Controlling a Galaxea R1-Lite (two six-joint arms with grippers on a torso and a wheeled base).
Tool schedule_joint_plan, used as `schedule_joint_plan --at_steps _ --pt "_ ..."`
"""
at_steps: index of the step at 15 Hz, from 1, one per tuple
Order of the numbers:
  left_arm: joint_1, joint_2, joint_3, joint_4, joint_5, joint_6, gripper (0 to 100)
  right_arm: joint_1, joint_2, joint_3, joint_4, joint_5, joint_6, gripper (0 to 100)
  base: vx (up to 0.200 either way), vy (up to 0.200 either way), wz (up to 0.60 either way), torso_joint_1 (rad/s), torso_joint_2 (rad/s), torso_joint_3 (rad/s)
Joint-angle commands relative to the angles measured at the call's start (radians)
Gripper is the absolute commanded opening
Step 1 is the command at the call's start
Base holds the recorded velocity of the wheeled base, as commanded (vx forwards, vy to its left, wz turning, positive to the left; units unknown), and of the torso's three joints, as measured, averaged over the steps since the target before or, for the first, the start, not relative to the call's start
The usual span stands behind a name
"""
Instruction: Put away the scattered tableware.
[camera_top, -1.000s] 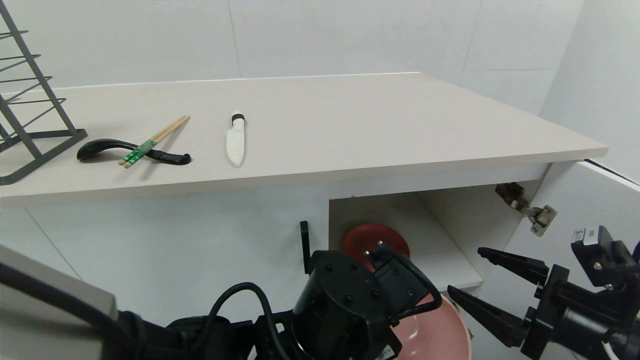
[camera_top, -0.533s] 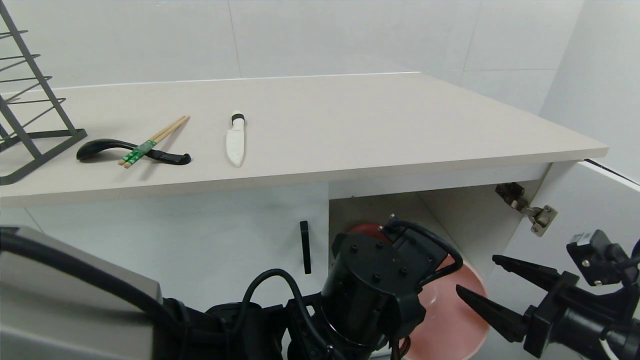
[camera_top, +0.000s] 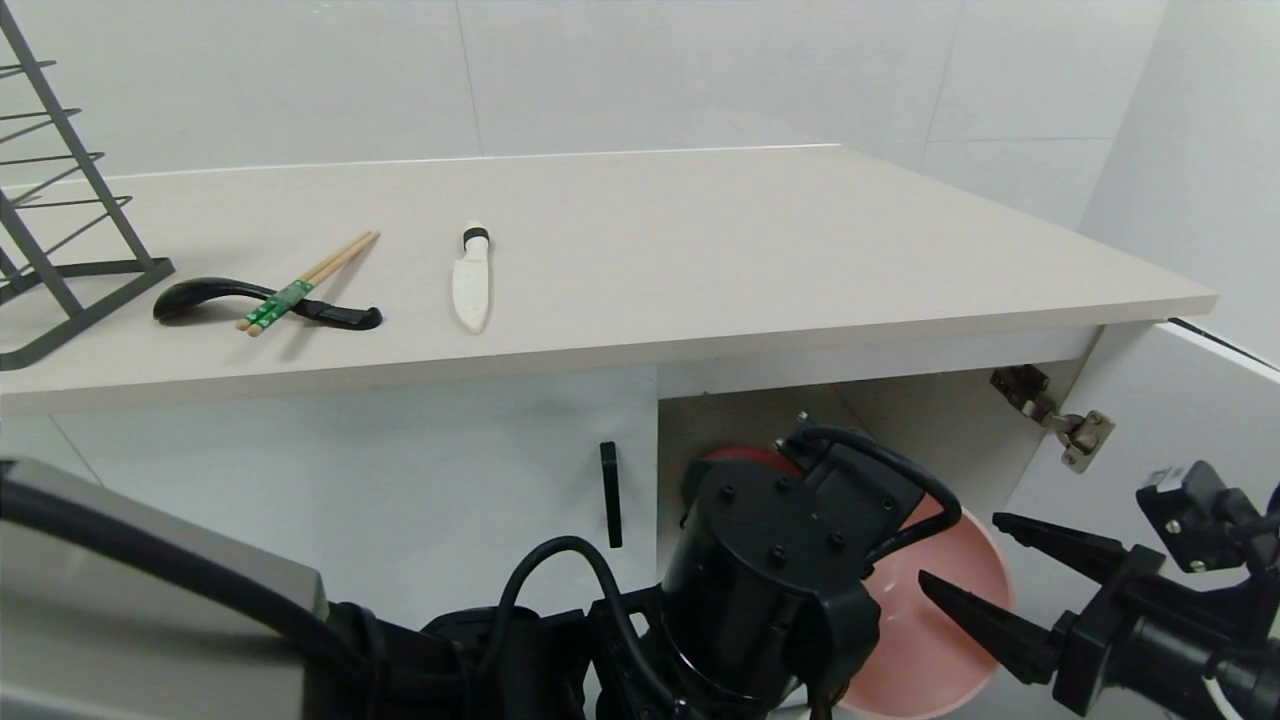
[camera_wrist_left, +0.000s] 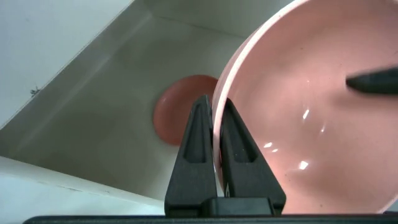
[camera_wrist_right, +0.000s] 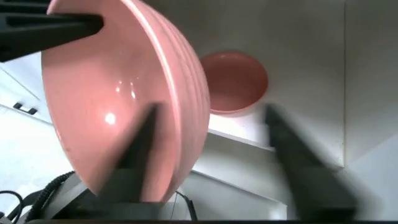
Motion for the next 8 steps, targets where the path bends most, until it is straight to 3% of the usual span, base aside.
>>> schedule_joint_plan --at_steps 1,7,8 --pt "-0.003 -0.001 -0.003 -0.005 0.005 -0.002 0 -0.022 0.002 0.000 -0.003 0.001 0.000 0 0.000 0.000 0.00 0.000 0.00 0.000" --pt "-0.018 0.015 -0.003 -0.051 0.004 0.003 0 0.004 0.005 0.000 -0.011 0.002 0.000 0 0.000 0.000 0.00 0.000 0.00 0.000" --pt "-0.027 0.009 0.000 -0.041 -0.006 0.004 100 -0.001 0.005 0.000 -0.010 0.002 -0.001 0 0.000 0.000 0.00 0.000 0.00 0.000"
